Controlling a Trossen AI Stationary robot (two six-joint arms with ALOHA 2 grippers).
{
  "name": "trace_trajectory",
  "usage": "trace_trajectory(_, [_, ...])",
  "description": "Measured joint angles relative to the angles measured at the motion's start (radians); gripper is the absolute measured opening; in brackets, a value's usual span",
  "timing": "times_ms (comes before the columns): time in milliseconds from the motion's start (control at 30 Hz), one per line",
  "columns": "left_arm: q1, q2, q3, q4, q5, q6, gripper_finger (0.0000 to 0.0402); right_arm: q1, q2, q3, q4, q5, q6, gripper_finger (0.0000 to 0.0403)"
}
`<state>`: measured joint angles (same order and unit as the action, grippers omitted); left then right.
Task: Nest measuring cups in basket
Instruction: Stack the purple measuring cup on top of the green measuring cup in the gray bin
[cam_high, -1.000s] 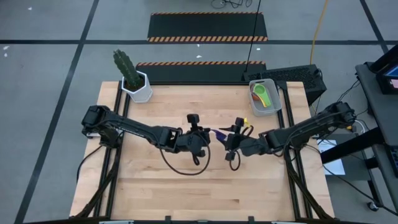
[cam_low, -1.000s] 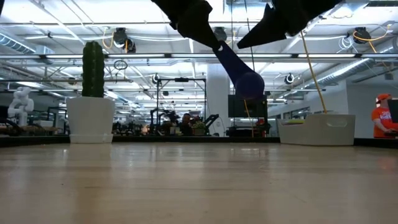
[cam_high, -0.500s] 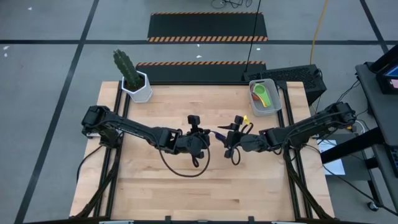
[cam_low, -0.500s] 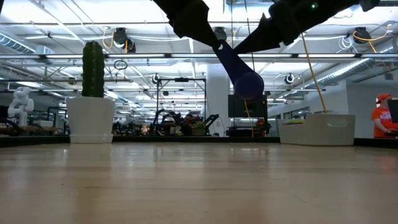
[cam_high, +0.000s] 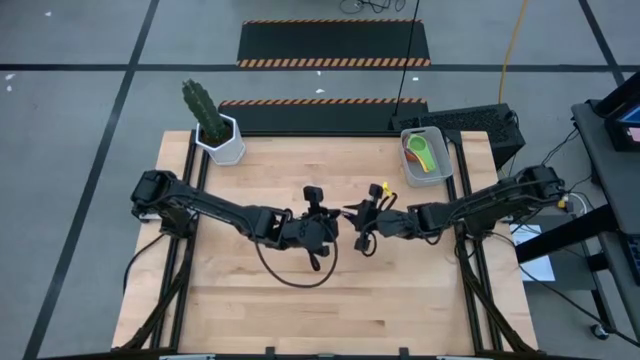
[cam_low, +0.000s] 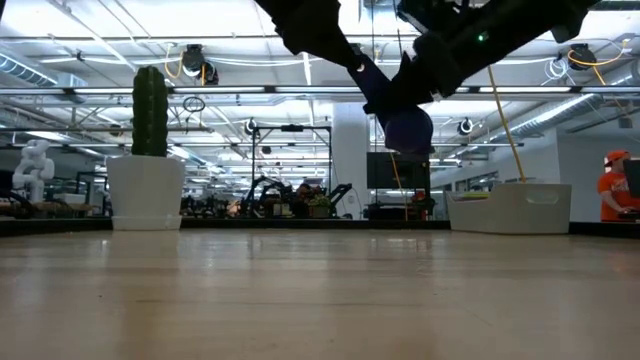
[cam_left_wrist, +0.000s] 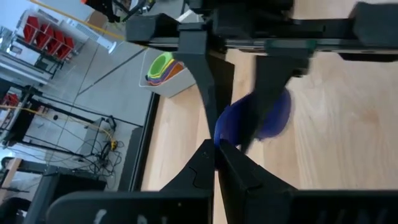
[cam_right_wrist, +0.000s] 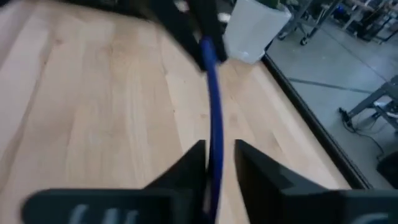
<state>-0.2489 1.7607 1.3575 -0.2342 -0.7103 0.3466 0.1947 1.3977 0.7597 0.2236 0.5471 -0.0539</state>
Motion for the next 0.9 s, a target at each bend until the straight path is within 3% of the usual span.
trace_trajectory(167, [-0.003, 0.000, 0.000, 0.004, -0.002, -0.012, 0.0010, 0.000, -0.002, 0.000, 0.043, 0.002, -0.038, 0.0008])
trace_trajectory(300, [-0.010, -0.005, 0.000, 0.004, -0.001, -0.059, 0.0041, 0.000, -0.028, 0.000, 0.023, 0.003, -0.043, 0.0012])
trace_trajectory(633, [-0.010, -0.125, 0.000, -0.078, 0.002, -0.168, 0.0191, -0.010, -0.192, 0.000, -0.044, 0.034, -0.093, 0.0002])
trace_trajectory(767, [0.033, -0.166, -0.043, -0.130, 0.003, -0.201, 0.0207, -0.019, -0.246, 0.001, -0.048, 0.032, -0.092, 0.0003])
trace_trajectory(900, [0.102, -0.193, -0.134, -0.037, 0.060, -0.200, 0.0192, -0.017, -0.261, 0.001, -0.015, 0.027, -0.083, 0.0002])
